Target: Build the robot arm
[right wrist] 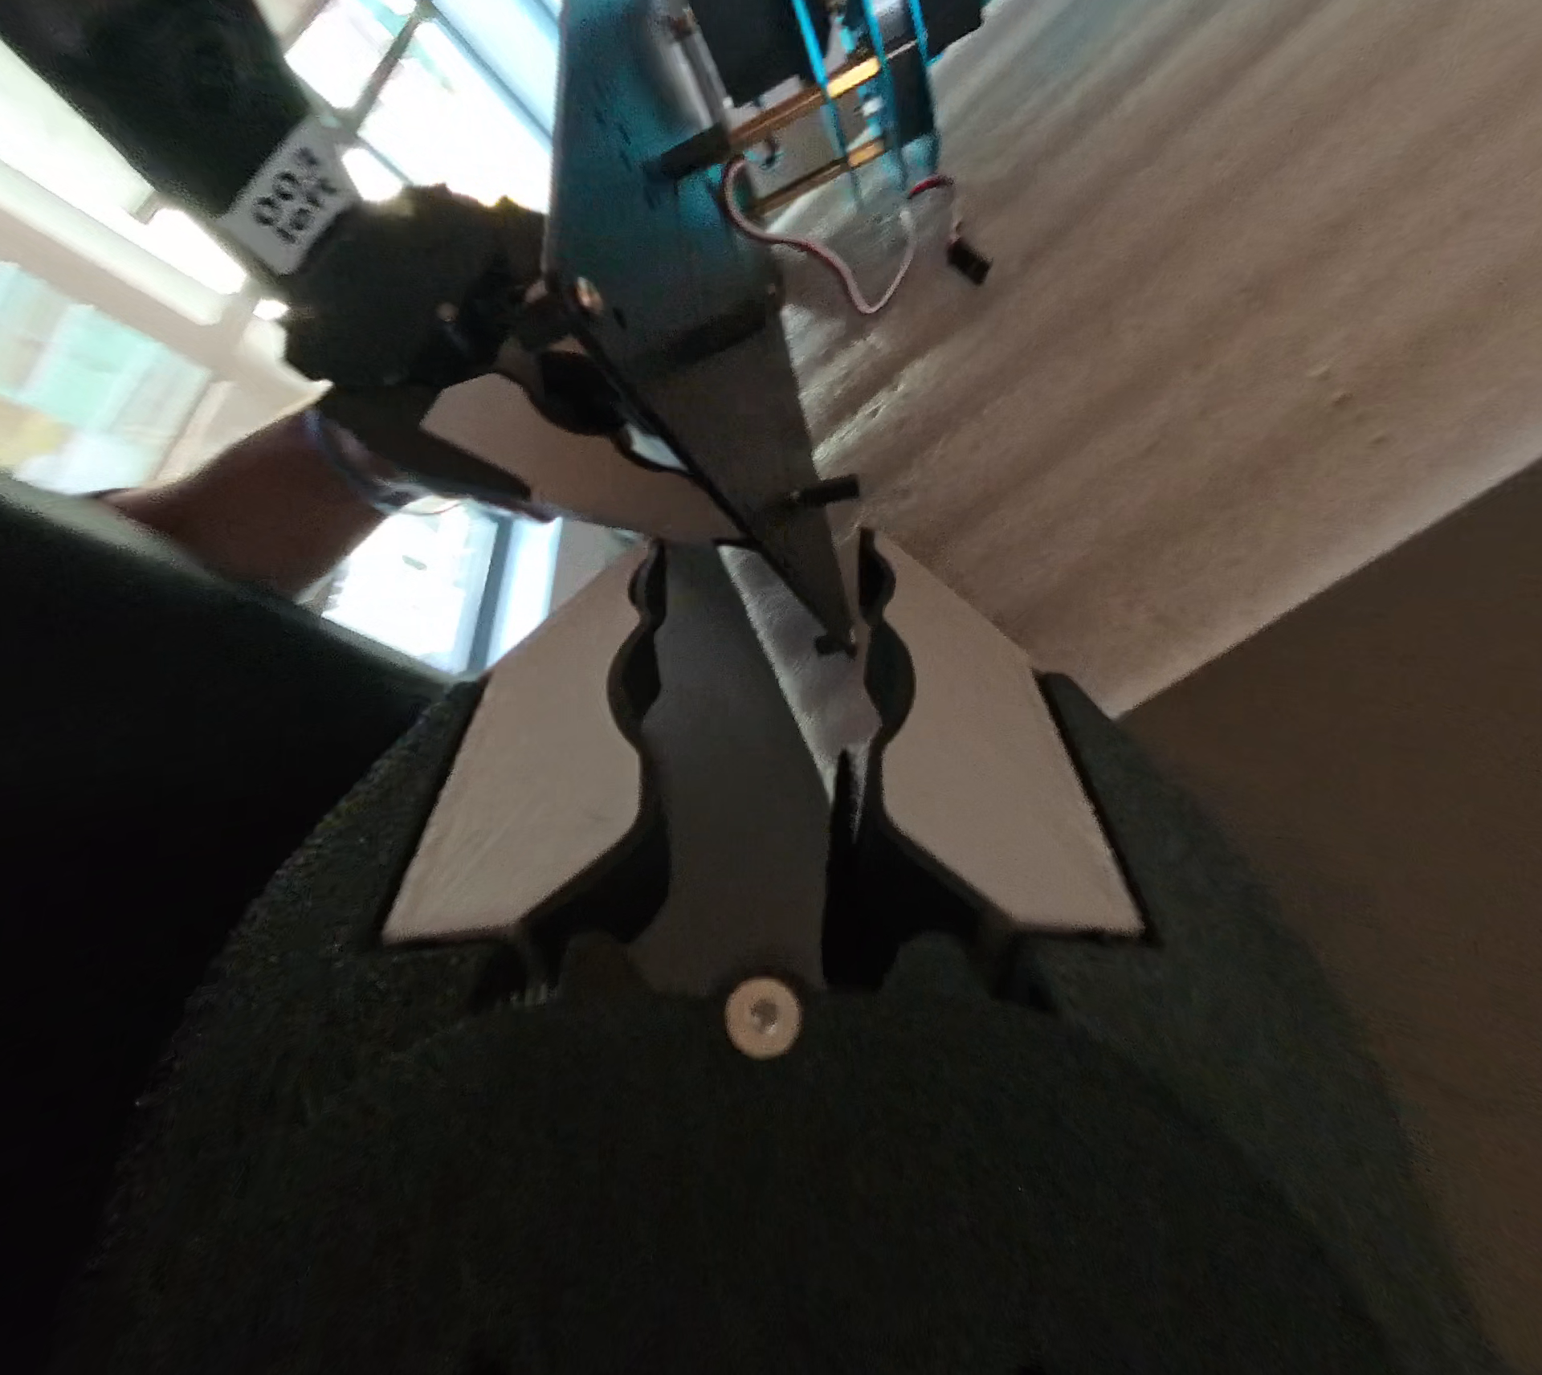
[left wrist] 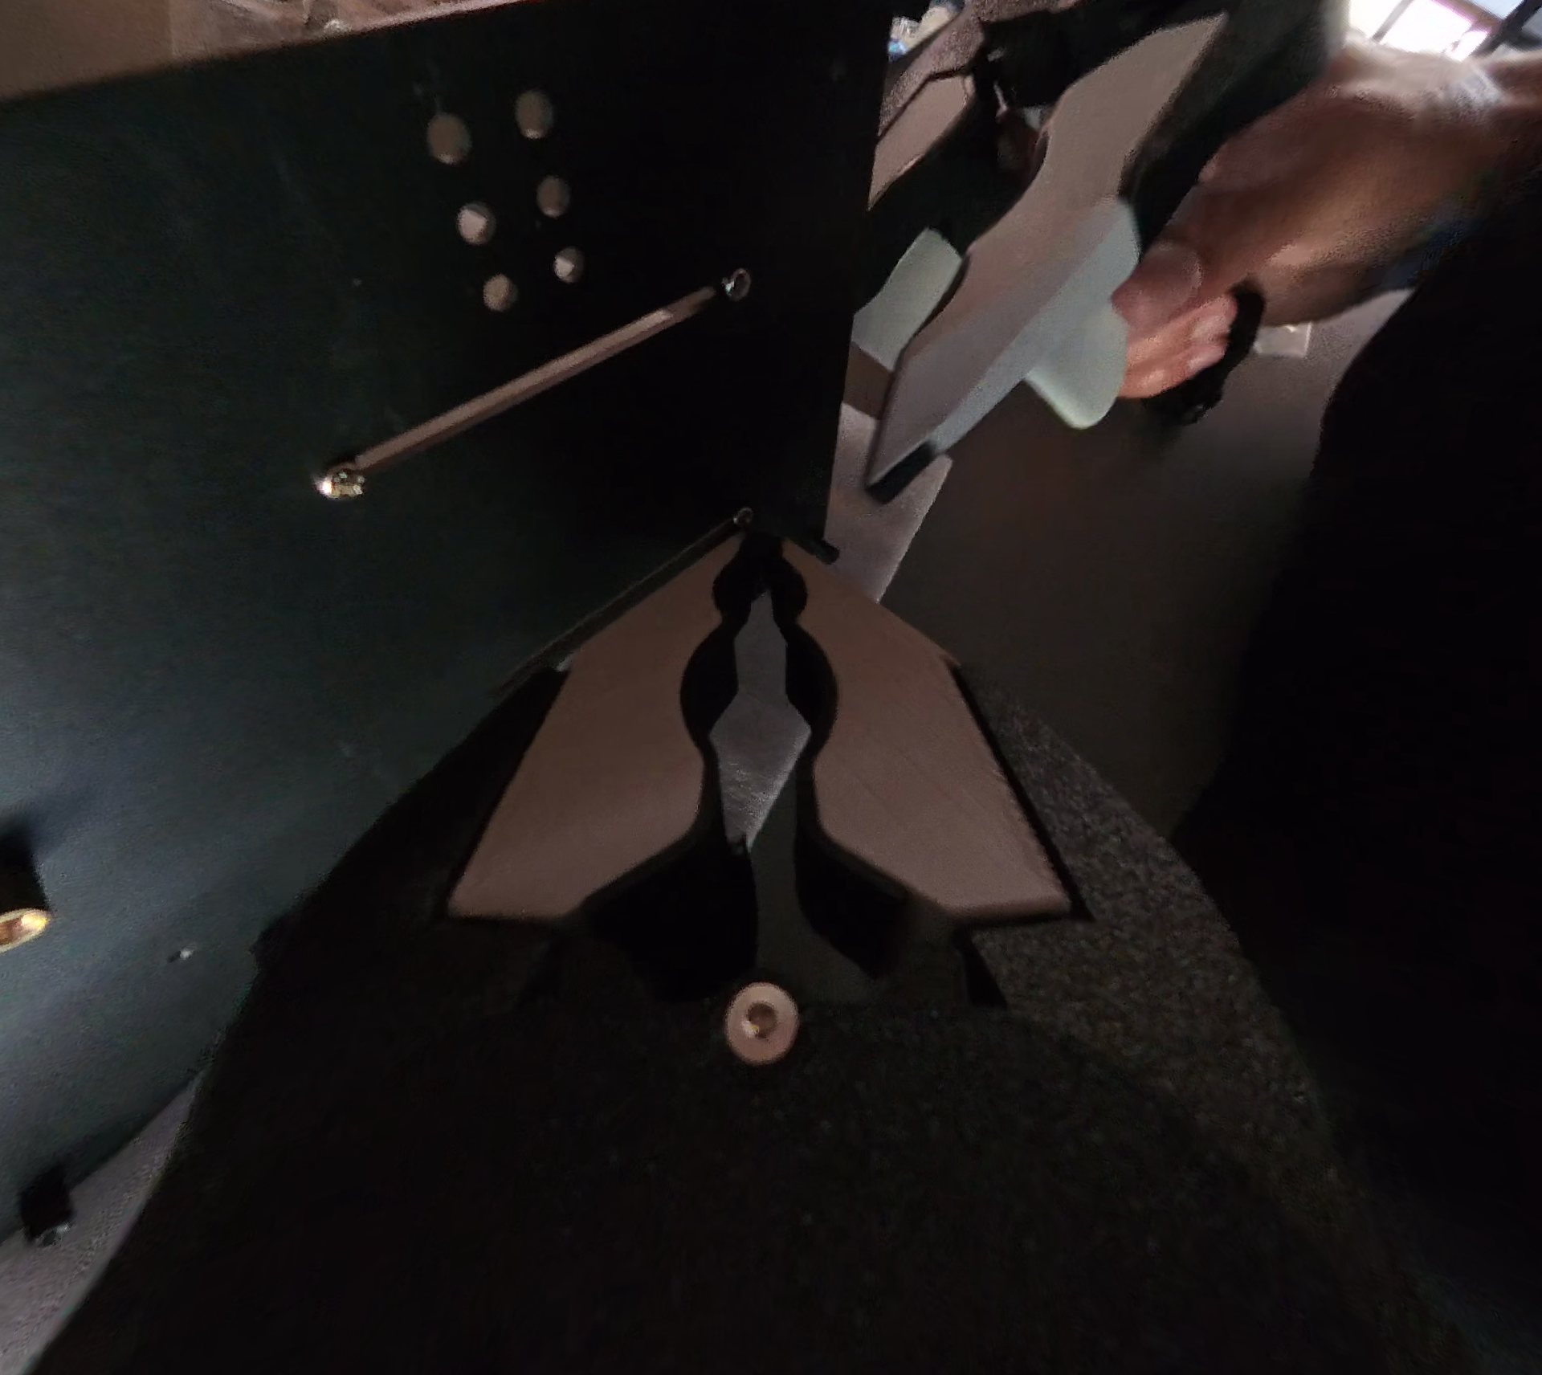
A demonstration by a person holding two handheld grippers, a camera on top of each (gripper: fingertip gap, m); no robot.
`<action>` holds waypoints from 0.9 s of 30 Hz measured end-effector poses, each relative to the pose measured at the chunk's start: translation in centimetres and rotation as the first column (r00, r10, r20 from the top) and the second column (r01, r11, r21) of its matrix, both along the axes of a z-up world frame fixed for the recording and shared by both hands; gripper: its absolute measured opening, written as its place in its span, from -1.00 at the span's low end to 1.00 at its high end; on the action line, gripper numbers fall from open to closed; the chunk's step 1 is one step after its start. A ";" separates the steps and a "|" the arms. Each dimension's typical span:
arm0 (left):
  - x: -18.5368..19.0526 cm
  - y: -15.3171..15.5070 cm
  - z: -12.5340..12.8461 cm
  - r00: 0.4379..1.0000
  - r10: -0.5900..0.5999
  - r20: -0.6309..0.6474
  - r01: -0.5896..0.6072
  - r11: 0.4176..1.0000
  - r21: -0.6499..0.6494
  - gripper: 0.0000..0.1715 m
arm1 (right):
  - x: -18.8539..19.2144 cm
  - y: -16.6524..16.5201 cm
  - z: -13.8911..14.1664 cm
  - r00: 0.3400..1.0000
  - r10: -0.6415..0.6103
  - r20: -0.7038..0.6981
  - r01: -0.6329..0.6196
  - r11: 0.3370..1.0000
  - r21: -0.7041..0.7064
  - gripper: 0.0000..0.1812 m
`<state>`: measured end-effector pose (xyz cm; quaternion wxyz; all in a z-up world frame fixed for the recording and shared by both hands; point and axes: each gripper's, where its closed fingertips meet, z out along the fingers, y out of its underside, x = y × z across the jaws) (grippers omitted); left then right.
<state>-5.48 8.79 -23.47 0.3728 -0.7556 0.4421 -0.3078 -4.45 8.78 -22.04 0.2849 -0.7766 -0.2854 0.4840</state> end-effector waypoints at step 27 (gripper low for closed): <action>0.0 0.5 0.8 0.989 0.081 0.127 -0.064 0.989 -0.130 -1.00 | -1.5 0.1 4.0 0.826 -0.082 -0.558 -0.236 0.848 -0.474 0.29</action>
